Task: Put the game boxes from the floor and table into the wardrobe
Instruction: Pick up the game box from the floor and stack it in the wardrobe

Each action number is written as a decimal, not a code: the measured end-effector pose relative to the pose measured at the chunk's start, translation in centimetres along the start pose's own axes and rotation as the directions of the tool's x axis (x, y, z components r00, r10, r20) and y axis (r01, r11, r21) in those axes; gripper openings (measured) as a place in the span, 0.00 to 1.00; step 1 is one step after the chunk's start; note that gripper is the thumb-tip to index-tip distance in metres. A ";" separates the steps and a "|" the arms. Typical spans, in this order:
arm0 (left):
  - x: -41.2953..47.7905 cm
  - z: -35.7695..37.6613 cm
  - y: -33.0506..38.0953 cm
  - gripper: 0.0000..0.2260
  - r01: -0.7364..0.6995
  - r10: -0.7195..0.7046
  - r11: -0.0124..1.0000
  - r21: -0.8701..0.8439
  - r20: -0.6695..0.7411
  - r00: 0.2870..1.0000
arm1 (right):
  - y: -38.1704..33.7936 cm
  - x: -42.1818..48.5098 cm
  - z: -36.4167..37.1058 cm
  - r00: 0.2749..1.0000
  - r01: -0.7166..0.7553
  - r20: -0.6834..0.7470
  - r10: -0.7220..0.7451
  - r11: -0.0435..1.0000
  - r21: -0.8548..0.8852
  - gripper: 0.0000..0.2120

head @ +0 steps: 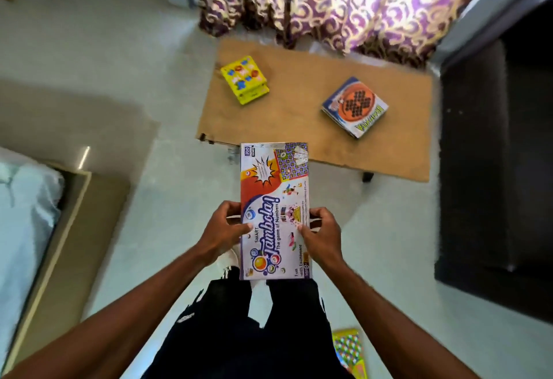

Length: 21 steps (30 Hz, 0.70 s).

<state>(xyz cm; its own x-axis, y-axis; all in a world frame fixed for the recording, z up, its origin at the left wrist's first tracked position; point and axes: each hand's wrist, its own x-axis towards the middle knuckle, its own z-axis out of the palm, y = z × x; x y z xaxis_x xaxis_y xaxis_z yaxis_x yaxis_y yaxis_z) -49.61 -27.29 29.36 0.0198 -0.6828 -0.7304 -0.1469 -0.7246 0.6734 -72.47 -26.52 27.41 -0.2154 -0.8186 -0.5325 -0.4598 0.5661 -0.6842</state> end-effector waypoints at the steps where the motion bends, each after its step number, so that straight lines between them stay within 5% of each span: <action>1: -0.8 -1.9 0.1 0.15 -0.029 0.029 0.999 -0.018 -0.034 0.999 | -1.8 -0.5 1.1 0.999 0.039 0.014 -0.039 0.999 -0.013 0.11; 10: -3.3 -17.0 0.3 0.12 -0.191 0.175 0.980 -0.052 -0.223 0.959 | -15.3 -2.1 11.2 0.941 0.334 0.092 -0.326 0.937 -0.100 0.09; 21: 0.9 -33.6 4.6 0.26 -0.286 0.174 0.938 -0.196 -0.448 0.877 | -30.9 2.6 23.8 0.848 0.510 0.226 -0.479 0.854 -0.104 0.10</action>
<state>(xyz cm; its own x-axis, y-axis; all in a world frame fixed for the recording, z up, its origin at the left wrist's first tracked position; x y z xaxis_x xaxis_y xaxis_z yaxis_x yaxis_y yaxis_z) -17.00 -34.35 35.63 0.4347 -0.7670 -0.4719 0.0502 -0.5026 0.8631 -38.33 -43.83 35.36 0.2320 -0.9436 -0.2361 -0.5924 0.0555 -0.8038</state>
